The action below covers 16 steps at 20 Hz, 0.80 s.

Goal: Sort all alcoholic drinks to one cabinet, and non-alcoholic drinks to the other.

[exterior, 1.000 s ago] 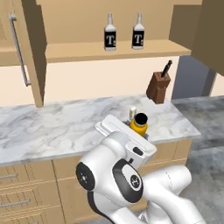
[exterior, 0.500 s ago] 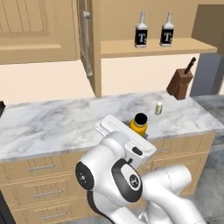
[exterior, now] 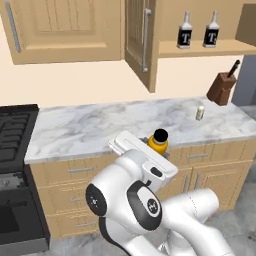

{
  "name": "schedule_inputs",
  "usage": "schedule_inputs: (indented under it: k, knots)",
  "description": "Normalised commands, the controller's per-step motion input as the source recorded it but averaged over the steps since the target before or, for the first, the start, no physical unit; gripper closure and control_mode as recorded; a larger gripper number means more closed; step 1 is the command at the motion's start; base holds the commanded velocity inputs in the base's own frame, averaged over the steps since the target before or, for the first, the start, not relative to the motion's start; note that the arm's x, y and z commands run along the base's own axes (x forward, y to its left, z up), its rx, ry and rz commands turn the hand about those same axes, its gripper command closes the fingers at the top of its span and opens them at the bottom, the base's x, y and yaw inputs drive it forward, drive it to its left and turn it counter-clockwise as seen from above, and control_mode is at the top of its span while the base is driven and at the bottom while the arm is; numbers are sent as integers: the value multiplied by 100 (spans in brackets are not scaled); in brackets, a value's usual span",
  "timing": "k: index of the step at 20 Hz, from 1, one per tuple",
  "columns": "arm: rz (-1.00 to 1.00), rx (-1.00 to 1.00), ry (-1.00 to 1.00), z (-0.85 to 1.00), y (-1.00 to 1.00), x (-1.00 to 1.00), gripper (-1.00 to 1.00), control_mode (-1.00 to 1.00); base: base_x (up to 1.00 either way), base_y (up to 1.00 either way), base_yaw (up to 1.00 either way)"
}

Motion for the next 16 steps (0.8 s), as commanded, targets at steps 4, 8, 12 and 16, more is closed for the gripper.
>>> schedule_inputs:
  k: [4,8,12,16]
  knots:
    - [0,0,0,0,0,0,100,100,-44,71,13]
    - [0,0,0,0,0,0,100,100,-35,74,11]
    - [0,0,0,0,0,0,100,100,-26,80,10]
    - [0,0,0,0,0,0,100,100,-15,80,11]
